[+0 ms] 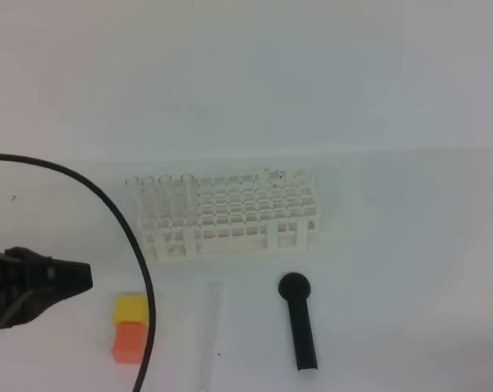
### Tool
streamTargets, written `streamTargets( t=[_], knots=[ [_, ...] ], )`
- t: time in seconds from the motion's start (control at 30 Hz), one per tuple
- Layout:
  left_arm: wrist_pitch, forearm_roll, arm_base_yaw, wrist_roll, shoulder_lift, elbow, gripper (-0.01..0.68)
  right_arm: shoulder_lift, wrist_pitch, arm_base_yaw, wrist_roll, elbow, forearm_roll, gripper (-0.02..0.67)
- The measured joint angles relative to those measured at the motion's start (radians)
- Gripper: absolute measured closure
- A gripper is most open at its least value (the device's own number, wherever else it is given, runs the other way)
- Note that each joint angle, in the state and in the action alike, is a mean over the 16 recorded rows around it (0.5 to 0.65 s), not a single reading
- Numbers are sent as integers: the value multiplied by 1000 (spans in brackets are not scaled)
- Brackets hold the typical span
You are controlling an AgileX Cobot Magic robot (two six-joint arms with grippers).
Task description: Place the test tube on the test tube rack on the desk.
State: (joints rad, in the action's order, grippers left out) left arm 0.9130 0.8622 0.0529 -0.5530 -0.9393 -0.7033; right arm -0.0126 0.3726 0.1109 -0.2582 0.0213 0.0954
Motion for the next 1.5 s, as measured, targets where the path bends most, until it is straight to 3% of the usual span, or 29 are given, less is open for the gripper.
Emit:
streamTargets(
  t=[0.17, 0.33, 0.63, 0.9, 1.07, 1.3, 1.5],
  knots=[
    [9, -3, -48, 10, -37, -21, 673, 0, 0, 0, 0, 0, 0, 650],
    [6, -44, -140, 55, -55, -31, 673, 0, 0, 0, 0, 0, 0, 650],
    [1, -238, -337, 272, -71, -34, 674, 0, 0, 0, 0, 0, 0, 650],
    [0, -374, -423, 430, -74, -33, 674, 0, -15, 0, 6, 1, 35, 650],
    [-4, -381, -441, 448, -79, -32, 674, 0, -75, 0, 33, 4, 211, 650],
    [-27, -328, -444, 440, -108, -31, 673, 0, -217, 0, 68, 8, 619, 650],
    [-55, -274, -444, 428, -158, -31, 673, 0, -287, 0, -19, -18, 882, 650]
  ],
)
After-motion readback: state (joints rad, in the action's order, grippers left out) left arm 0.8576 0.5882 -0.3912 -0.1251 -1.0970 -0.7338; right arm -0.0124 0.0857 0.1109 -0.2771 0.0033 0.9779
